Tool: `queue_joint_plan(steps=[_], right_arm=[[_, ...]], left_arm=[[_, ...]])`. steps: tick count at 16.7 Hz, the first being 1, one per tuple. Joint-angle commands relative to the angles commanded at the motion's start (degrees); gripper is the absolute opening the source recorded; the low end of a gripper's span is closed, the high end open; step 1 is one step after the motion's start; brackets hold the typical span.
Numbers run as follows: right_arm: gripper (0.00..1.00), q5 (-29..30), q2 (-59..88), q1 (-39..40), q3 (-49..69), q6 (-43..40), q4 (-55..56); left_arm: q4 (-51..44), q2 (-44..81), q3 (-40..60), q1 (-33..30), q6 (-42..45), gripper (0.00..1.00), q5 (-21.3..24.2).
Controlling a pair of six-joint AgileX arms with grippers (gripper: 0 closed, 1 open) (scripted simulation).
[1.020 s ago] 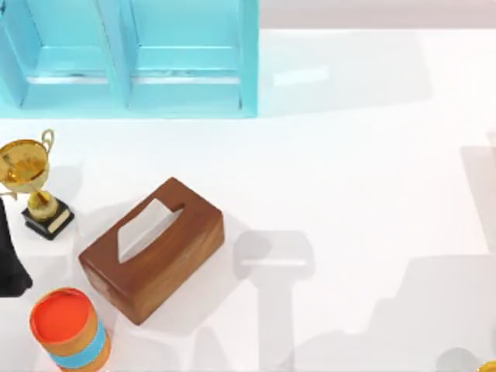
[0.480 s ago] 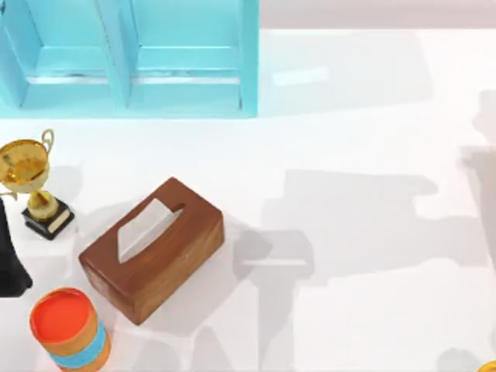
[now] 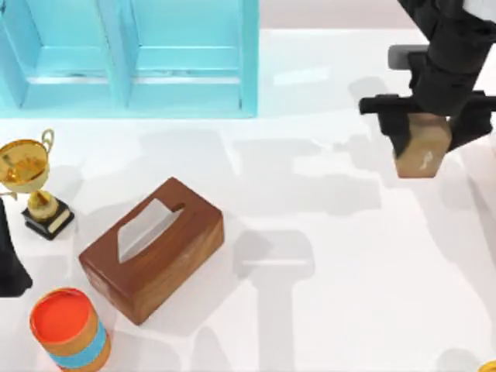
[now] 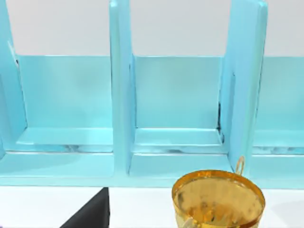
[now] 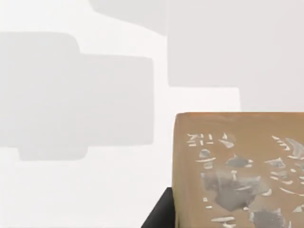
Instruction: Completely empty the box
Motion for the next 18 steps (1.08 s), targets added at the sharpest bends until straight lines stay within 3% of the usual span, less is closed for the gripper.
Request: queue_joint_plan(steps=[3, 9, 18], right_arm=[[0.00, 0.0, 3.1, 3.9, 2.3, 3.7, 0.6], [0.00, -0.1, 3.2, 4.0, 2.1, 4.0, 0.7], [0.00, 0.0, 5.2, 4.3, -4.6, 4.0, 9.6]], left_arm=[[0.0, 0.0, 0.0, 0.0, 0.0, 1.00, 0.0], [0.0, 0.0, 0.0, 0.0, 0.0, 1.00, 0.0], [0.0, 0.0, 0.0, 0.0, 0.0, 1.00, 0.0]])
